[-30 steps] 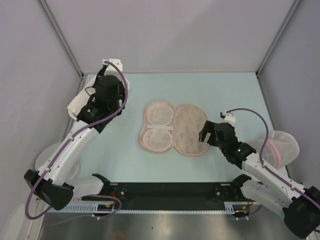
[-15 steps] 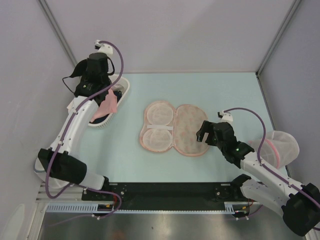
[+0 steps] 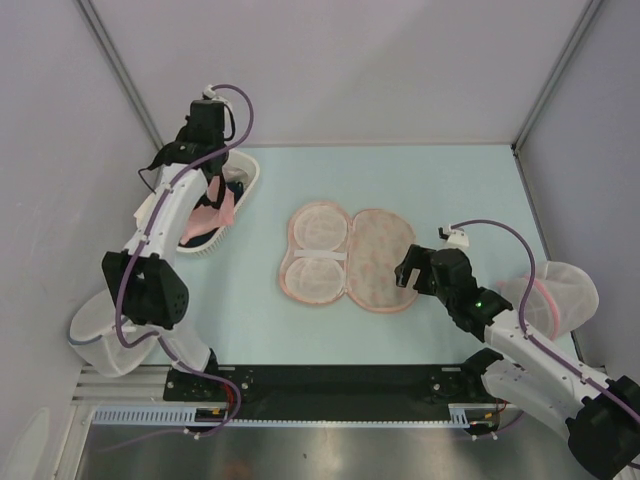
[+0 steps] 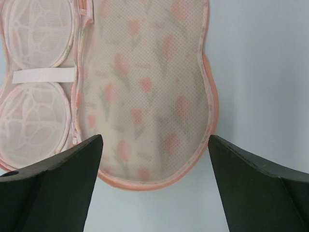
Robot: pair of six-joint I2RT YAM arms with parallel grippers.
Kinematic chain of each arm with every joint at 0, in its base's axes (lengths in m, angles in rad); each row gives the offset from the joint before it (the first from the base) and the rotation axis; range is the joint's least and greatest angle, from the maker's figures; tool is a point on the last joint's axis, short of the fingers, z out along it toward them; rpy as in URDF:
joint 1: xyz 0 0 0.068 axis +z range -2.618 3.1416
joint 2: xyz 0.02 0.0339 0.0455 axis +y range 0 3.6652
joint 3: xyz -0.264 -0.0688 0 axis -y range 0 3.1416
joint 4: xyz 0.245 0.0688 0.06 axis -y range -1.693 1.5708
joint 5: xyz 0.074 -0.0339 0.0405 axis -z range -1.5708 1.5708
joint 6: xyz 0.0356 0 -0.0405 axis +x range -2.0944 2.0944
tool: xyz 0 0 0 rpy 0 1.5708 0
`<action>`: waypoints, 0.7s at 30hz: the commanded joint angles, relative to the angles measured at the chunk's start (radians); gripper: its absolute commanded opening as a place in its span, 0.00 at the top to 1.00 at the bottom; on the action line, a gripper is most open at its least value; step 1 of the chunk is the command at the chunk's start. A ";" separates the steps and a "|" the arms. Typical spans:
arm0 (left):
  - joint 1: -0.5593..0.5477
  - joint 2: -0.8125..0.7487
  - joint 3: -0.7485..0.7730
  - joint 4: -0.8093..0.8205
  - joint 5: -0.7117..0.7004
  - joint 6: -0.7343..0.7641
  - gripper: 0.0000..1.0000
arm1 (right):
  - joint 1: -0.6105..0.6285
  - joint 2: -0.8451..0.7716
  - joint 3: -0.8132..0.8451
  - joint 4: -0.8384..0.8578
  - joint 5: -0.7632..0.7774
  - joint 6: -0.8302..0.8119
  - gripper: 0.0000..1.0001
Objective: Unzip the laundry bag and remove the bra
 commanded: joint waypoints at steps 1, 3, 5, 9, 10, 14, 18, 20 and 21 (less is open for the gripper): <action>0.025 0.036 0.089 -0.005 -0.037 0.052 1.00 | -0.004 -0.013 0.005 0.003 -0.003 -0.013 0.04; 0.030 0.052 0.098 -0.023 -0.034 0.050 1.00 | -0.007 -0.013 0.010 0.004 -0.003 -0.018 0.04; 0.033 0.080 0.109 -0.034 -0.048 0.049 1.00 | -0.004 -0.013 0.012 0.004 -0.004 -0.021 0.04; 0.037 0.128 0.152 -0.106 -0.074 0.001 0.27 | -0.007 -0.013 0.015 0.000 -0.006 -0.026 0.04; 0.037 0.131 0.164 -0.118 -0.072 -0.009 0.12 | -0.007 -0.011 0.015 0.000 -0.006 -0.024 0.04; 0.037 0.123 0.201 -0.181 -0.014 -0.071 0.00 | -0.008 -0.011 0.015 -0.002 -0.009 -0.026 0.04; 0.033 0.106 0.250 -0.244 0.053 -0.146 0.00 | -0.008 -0.001 0.015 0.004 -0.010 -0.027 0.04; 0.025 0.094 0.256 -0.251 0.066 -0.164 0.00 | -0.011 0.001 0.015 0.009 -0.012 -0.027 0.04; 0.022 0.079 0.255 -0.259 0.072 -0.184 0.00 | -0.010 0.001 0.015 0.009 -0.012 -0.029 0.04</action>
